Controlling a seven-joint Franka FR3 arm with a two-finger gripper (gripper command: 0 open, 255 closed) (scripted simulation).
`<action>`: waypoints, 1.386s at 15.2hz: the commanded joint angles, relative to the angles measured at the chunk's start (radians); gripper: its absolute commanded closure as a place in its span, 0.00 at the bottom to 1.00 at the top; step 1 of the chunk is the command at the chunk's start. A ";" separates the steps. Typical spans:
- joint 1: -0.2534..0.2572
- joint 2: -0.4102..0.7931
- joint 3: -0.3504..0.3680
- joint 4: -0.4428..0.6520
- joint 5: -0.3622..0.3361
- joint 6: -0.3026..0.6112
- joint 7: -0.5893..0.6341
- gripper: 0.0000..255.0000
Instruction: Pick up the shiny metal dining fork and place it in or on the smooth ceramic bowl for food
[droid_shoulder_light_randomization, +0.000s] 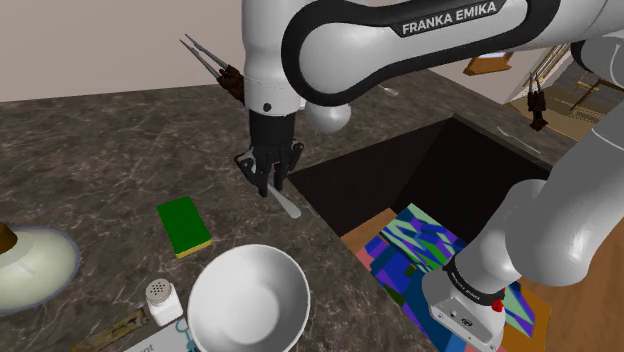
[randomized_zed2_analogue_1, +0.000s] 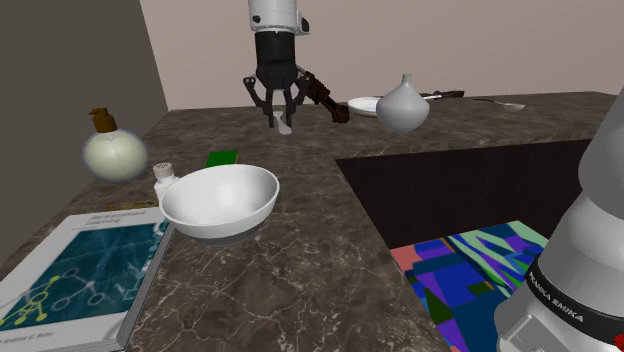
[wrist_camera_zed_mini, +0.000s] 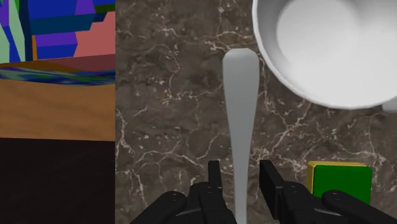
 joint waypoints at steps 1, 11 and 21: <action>-0.002 -0.009 -0.002 0.017 0.003 -0.026 -0.003 1.00; 0.066 -0.049 0.066 -0.001 0.033 -0.030 0.122 1.00; 0.177 -0.014 0.176 -0.008 0.033 0.033 0.339 1.00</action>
